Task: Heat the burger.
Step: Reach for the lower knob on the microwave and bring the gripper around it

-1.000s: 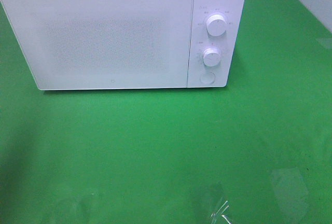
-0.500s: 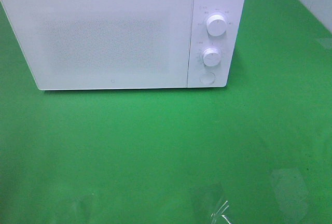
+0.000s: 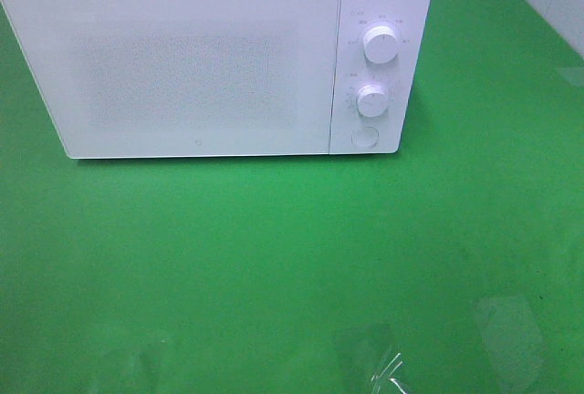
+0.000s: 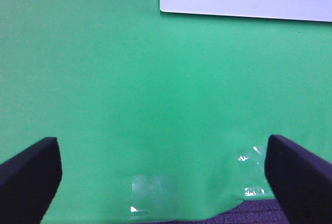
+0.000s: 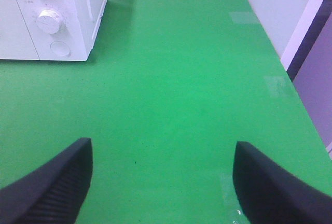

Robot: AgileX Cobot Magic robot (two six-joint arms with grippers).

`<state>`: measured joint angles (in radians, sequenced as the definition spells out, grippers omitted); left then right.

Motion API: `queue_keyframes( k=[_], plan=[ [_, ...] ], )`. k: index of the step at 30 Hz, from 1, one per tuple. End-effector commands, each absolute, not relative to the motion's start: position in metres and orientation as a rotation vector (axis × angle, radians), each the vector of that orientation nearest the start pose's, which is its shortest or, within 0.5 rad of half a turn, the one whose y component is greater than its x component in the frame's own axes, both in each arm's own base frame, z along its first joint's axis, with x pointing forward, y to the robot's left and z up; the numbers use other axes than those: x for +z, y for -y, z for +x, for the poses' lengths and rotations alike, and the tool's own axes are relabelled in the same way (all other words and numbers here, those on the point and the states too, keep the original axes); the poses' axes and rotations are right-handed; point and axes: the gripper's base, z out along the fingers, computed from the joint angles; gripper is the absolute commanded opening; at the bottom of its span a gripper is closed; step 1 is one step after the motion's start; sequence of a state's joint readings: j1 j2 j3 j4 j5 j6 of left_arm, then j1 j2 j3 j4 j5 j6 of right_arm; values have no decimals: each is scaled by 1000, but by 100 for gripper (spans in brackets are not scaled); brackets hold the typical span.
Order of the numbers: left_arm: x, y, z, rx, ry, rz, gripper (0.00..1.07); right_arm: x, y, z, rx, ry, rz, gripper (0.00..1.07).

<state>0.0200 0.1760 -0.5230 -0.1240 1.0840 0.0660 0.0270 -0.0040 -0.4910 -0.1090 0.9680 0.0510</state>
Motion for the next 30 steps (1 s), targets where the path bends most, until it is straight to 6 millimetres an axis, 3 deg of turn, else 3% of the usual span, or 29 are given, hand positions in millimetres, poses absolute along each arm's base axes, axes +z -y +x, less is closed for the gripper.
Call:
queue_keyframes(
  k=[1, 10, 30],
  plan=[
    [282, 10, 12, -111, -2150, 49, 100, 283, 8, -5, -79, -1918, 27, 75],
    [282, 11, -13, -99, -1995, 60, 100, 283, 8, -5, -79, -1918, 27, 75],
    [282, 11, -12, -100, -2000, 63, 100, 283, 8, -5, -79, -1918, 27, 75]
  ],
)
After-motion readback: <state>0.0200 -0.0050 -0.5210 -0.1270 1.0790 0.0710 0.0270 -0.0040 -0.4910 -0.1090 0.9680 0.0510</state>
